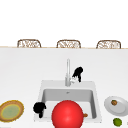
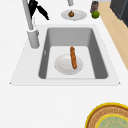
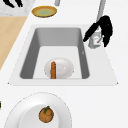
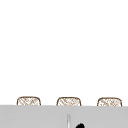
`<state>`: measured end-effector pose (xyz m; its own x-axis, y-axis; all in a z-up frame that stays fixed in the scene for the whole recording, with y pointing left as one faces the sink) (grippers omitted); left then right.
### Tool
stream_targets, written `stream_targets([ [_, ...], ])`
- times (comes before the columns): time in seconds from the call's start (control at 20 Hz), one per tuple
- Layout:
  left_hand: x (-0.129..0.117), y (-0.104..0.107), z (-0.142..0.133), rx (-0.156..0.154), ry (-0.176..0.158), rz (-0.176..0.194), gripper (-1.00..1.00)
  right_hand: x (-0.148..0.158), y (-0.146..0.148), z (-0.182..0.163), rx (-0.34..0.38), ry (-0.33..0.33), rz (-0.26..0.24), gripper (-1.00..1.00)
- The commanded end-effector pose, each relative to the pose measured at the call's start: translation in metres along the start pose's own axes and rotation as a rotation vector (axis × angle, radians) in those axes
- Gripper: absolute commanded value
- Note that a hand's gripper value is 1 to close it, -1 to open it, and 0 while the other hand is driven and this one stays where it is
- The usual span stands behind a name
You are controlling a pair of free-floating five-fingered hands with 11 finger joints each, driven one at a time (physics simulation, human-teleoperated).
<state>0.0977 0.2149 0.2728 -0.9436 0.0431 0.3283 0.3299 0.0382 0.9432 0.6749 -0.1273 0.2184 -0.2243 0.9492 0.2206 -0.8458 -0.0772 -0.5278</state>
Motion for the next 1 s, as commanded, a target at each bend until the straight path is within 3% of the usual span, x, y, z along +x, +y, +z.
stream_targets([
  [0.0,0.000,0.000,0.000,0.000,0.000,0.000,0.00,0.012,0.011,0.004,-0.031,0.017,0.037,1.00],
  [0.1,0.000,0.000,0.000,0.000,0.000,0.000,0.00,0.009,0.017,0.009,-0.066,0.001,0.050,1.00],
  [0.3,0.000,0.000,0.000,0.000,0.000,0.000,0.00,0.012,0.021,0.019,-0.240,-0.008,0.083,1.00],
  [0.45,0.000,0.000,0.000,0.000,0.000,0.000,0.00,0.020,0.022,0.018,-0.311,0.024,0.092,1.00],
  [0.6,0.000,0.000,0.000,0.000,0.000,0.000,0.00,0.030,0.025,0.015,-0.409,0.034,0.150,1.00],
  [0.8,0.000,0.000,0.000,0.000,0.000,0.000,0.00,0.036,0.030,0.007,-0.486,0.074,0.213,1.00],
  [0.95,0.000,0.000,0.000,0.000,0.000,0.000,0.00,0.040,0.030,0.007,-0.489,0.100,0.191,1.00],
])
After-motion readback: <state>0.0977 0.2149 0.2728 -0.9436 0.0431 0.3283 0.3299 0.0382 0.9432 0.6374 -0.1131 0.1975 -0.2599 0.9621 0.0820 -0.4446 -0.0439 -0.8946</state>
